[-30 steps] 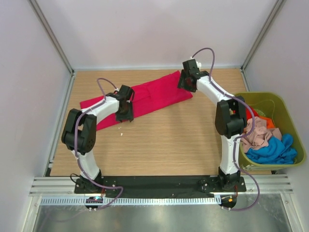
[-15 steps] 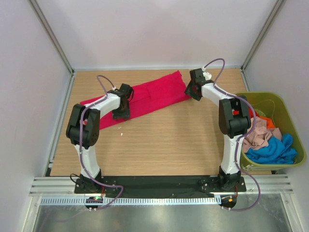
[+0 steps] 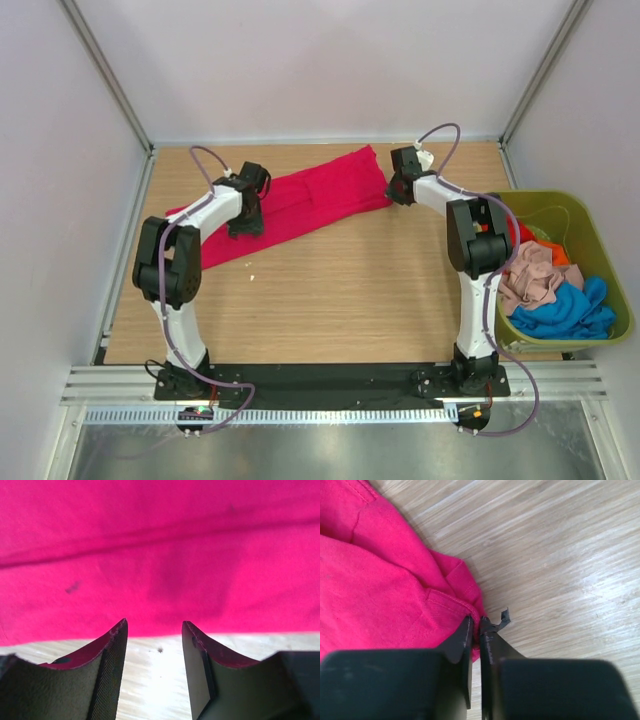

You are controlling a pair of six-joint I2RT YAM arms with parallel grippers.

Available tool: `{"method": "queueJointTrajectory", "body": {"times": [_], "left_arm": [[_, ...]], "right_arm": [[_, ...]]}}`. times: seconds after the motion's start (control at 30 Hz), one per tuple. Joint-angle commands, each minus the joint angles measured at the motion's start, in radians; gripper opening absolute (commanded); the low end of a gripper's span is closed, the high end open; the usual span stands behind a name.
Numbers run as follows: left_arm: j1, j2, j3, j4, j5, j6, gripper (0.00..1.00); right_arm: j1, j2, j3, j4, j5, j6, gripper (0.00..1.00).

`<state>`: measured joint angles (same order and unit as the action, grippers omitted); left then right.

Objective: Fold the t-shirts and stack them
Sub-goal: Fold the tshirt

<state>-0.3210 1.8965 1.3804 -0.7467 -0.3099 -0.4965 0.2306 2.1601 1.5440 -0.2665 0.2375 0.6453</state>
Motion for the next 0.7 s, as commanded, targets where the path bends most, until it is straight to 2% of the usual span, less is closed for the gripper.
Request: {"method": "queueJointTrajectory", "body": {"times": [0.0, 0.07, 0.3, 0.4, 0.6, 0.63, 0.67], "left_arm": [[0.056, 0.071, 0.046, -0.023, 0.000, -0.004, 0.49], [0.063, 0.096, 0.037, -0.032, 0.002, -0.004, 0.48], [0.062, 0.161, 0.028, -0.111, -0.049, -0.022, 0.47], [0.057, 0.136, 0.003, -0.121, -0.040, -0.031, 0.47], [-0.004, -0.005, -0.070, -0.152, -0.017, -0.079, 0.48], [-0.006, -0.028, -0.075, -0.158, -0.011, -0.088, 0.48], [-0.007, -0.046, -0.070, -0.170, -0.005, -0.100, 0.49]], "right_arm": [[-0.010, 0.026, 0.018, 0.021, 0.042, -0.053, 0.06], [-0.013, 0.029, 0.037, 0.019, 0.054, -0.099, 0.01], [-0.030, 0.099, 0.169, -0.013, 0.088, -0.251, 0.01], [-0.049, 0.139, 0.217, -0.004, 0.005, -0.265, 0.03], [-0.060, 0.190, 0.314, -0.031, -0.033, -0.277, 0.13], [-0.060, 0.193, 0.339, -0.049, -0.033, -0.288, 0.17], [-0.060, 0.193, 0.353, -0.066, -0.036, -0.291, 0.25]]}}
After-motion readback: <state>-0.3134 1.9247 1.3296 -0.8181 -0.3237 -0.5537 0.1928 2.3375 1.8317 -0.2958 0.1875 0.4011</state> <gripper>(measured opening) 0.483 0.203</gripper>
